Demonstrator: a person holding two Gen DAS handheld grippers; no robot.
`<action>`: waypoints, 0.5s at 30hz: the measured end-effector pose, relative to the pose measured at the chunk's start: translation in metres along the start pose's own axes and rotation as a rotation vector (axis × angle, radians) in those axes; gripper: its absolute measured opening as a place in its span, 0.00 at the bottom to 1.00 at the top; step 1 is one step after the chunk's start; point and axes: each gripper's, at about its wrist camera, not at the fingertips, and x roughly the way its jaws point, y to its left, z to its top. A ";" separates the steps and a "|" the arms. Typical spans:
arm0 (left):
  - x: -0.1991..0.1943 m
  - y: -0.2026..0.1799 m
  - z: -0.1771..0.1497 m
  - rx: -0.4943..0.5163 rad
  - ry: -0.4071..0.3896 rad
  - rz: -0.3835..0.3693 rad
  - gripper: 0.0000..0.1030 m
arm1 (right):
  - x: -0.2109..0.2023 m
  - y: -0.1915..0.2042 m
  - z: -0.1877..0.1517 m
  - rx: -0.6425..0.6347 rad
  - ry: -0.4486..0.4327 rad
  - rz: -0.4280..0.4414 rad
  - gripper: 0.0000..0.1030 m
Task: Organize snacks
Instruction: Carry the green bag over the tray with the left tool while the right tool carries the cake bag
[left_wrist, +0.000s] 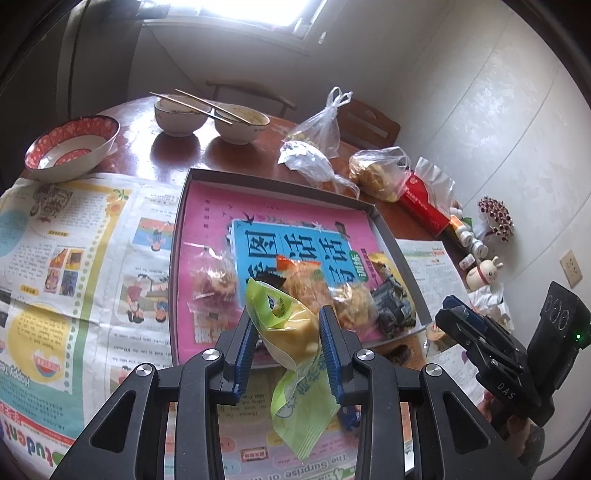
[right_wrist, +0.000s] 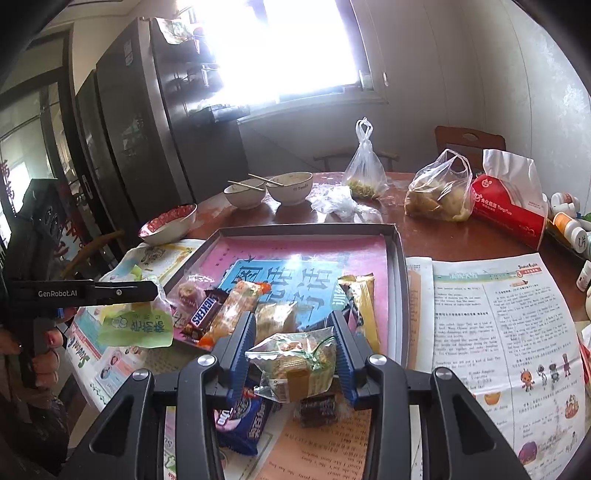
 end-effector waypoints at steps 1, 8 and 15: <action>0.001 0.000 0.002 -0.003 -0.001 0.001 0.33 | 0.001 -0.001 0.002 0.000 0.001 0.003 0.40; 0.011 0.003 0.012 -0.015 0.012 0.004 0.33 | 0.013 -0.001 0.013 -0.006 0.016 0.021 0.40; 0.023 0.007 0.018 -0.027 0.033 0.008 0.33 | 0.029 0.001 0.016 -0.008 0.045 0.033 0.40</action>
